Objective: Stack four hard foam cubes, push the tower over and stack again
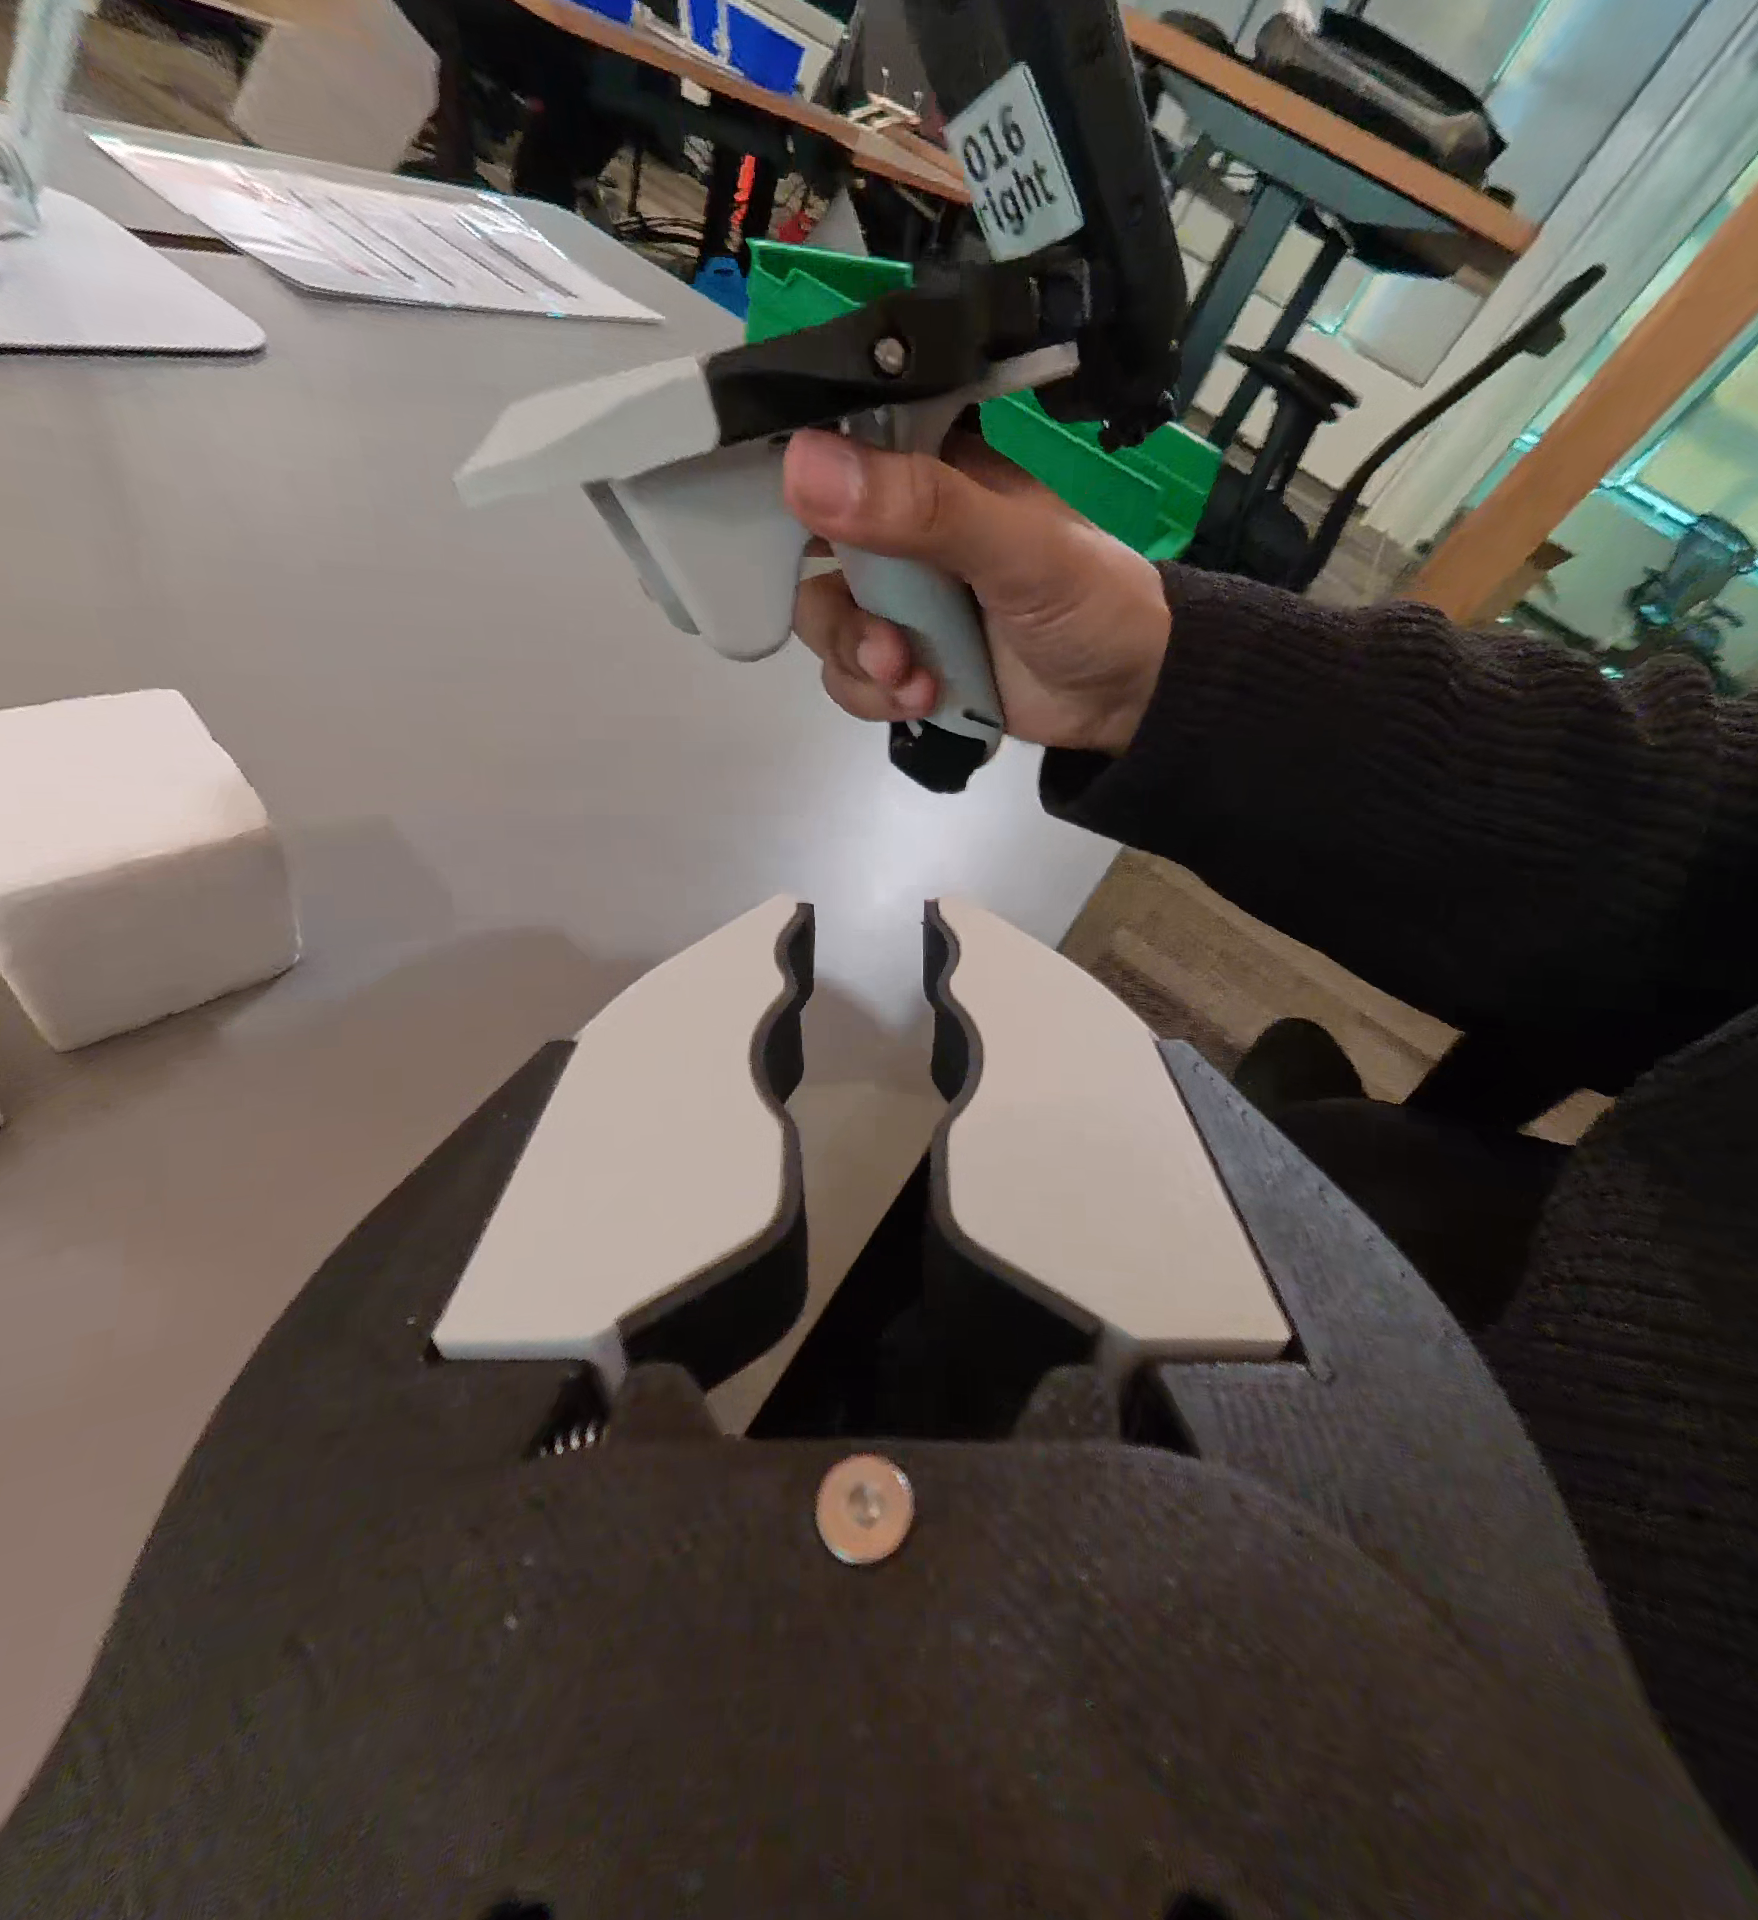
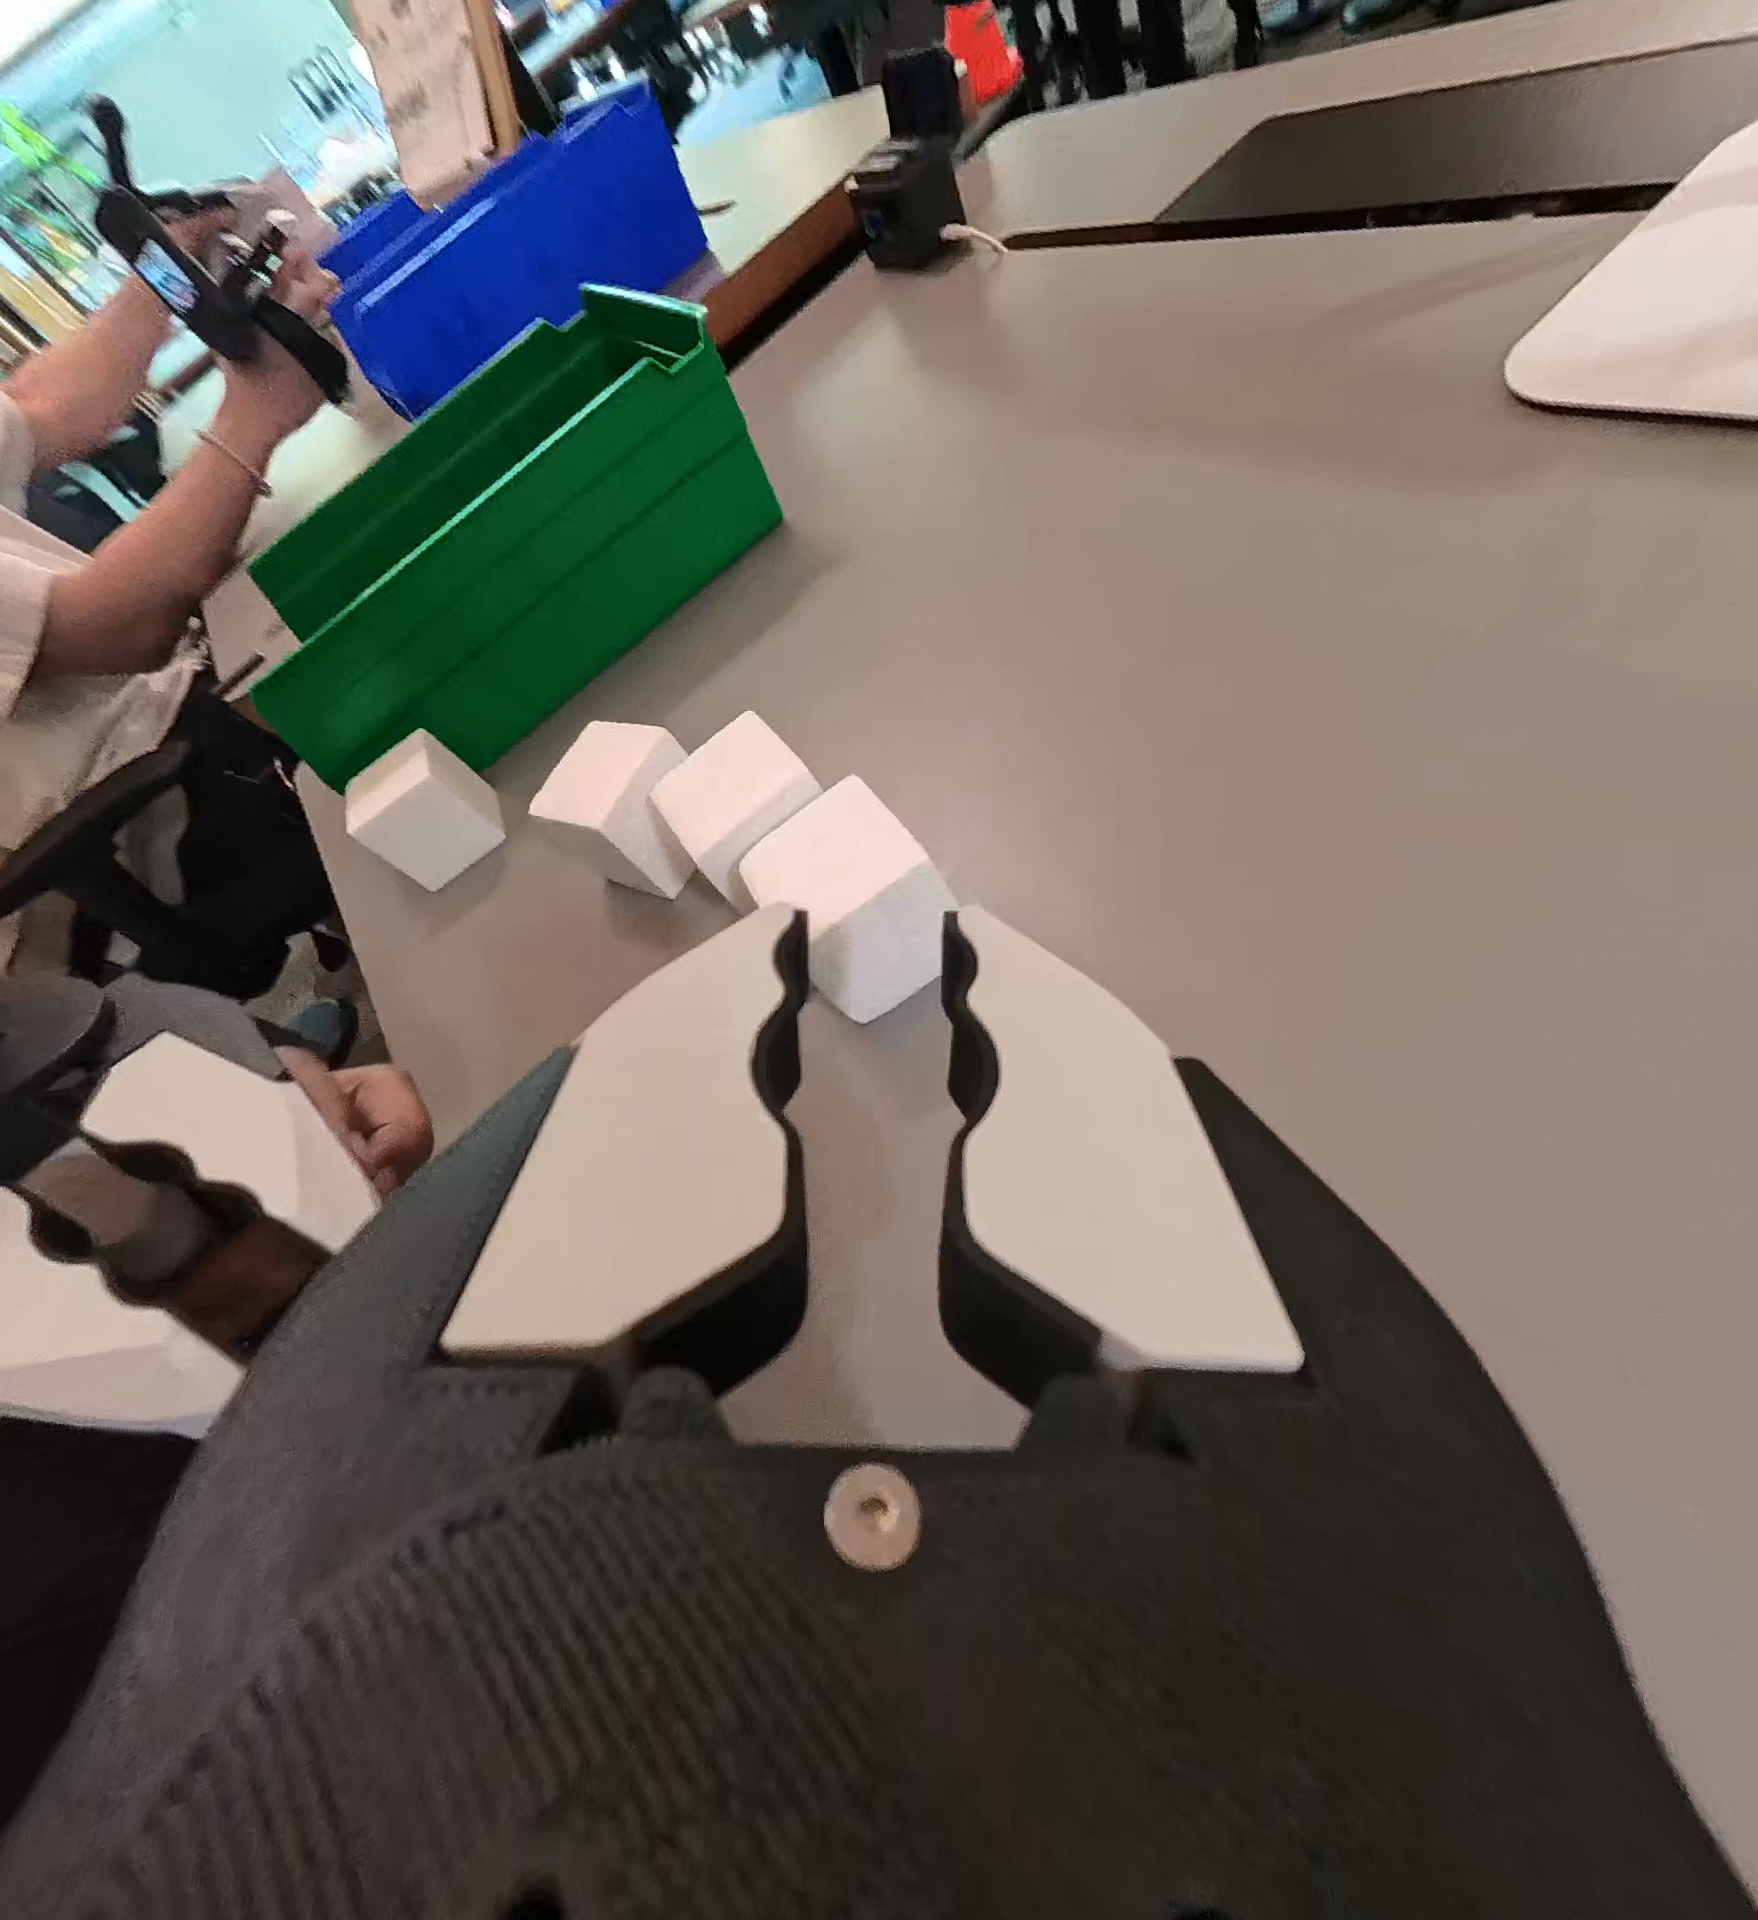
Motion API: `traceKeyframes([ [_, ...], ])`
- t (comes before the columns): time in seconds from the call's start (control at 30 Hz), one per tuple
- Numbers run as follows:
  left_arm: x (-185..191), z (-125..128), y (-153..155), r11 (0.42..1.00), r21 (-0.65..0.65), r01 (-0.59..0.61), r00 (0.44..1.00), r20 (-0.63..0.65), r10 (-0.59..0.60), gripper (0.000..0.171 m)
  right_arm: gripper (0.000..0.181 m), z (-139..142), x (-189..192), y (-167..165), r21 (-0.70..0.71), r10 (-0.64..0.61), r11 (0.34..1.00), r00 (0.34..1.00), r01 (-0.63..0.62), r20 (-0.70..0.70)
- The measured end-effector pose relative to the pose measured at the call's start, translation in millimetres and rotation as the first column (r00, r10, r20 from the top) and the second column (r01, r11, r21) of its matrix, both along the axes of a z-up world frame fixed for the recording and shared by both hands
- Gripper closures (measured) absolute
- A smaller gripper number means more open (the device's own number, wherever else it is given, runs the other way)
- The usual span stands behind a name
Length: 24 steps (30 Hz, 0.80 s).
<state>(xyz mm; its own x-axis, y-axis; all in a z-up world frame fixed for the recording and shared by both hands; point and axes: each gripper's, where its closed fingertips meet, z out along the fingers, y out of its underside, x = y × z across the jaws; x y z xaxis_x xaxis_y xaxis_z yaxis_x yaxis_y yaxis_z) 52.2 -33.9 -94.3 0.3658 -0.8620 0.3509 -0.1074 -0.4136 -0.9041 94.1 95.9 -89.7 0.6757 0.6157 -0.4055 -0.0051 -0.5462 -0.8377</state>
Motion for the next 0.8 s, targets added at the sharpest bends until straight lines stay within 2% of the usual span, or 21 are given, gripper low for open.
traceKeyframes([
  [0.17,-7.9,-4.7,26.9,0.982,0.075,-0.174,0.984,-0.025,0.176,0.151,0.151,-3.4,-0.1,-4.6,0.103,0.074,0.992,0.995,-0.068,-0.061],
  [0.27,-16.3,-5.4,42.6,0.956,0.059,-0.288,0.957,-0.016,0.289,0.151,0.149,-4.8,-5.7,-12.4,0.149,0.128,0.982,0.989,-0.117,-0.072],
  [0.4,-31.7,-2.8,59.0,0.898,0.025,-0.439,0.898,0.005,0.439,0.150,0.130,-11.4,-16.0,-23.9,0.181,0.191,0.965,0.981,-0.191,0.020],
  [0.53,-68.6,15.9,72.3,0.794,0.130,-0.594,0.803,0.035,0.595,0.150,0.126,-7.5,-34.2,-34.2,0.236,0.224,0.943,0.972,-0.236,0.077],
  [0.63,-113.6,28.9,81.5,0.670,0.211,-0.712,0.692,0.050,0.720,0.149,0.124,-2.4,-60.5,-45.6,0.268,0.265,0.921,0.958,-0.285,0.108],
  [0.8,-210.1,34.5,82.0,0.479,0.175,-0.860,0.493,0.048,0.869,0.143,0.114,-11.1,-126.1,-51.6,0.255,0.301,0.899,0.926,-0.355,0.227],
])
